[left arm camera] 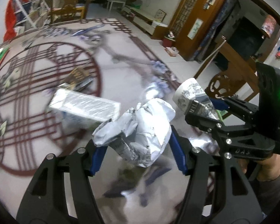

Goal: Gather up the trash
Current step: 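Carry the foil wrapper and paper cup over the red bin with both tools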

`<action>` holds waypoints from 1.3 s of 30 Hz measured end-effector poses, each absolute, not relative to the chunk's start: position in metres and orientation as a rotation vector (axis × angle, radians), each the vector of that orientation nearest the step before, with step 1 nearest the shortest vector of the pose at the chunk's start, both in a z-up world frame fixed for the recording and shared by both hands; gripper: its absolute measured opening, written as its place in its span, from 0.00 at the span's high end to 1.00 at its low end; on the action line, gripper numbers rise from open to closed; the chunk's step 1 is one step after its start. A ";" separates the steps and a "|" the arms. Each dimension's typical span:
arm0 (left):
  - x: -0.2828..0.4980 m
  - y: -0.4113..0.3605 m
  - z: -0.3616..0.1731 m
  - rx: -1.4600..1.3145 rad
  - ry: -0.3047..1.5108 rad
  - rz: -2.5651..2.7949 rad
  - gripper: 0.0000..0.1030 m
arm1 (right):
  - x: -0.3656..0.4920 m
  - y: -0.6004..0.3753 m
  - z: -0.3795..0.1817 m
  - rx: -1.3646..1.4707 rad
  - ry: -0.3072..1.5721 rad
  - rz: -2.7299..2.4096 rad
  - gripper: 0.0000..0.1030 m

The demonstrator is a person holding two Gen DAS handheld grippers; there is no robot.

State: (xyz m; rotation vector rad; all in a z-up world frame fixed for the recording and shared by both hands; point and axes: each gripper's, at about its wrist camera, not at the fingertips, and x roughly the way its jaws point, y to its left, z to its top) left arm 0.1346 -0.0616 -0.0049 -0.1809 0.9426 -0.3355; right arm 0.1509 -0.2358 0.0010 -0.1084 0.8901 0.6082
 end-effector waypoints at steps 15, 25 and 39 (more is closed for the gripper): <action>0.179 -0.165 0.011 -0.140 0.941 -0.508 0.42 | 0.179 -0.354 0.020 0.071 0.865 0.398 0.40; 0.204 -0.238 0.014 -0.119 0.950 -0.616 0.42 | 0.188 -0.435 0.023 0.162 0.856 0.236 0.40; 0.241 -0.307 -0.006 -0.169 1.021 -0.721 0.41 | 0.197 -0.512 0.012 0.261 0.884 0.099 0.40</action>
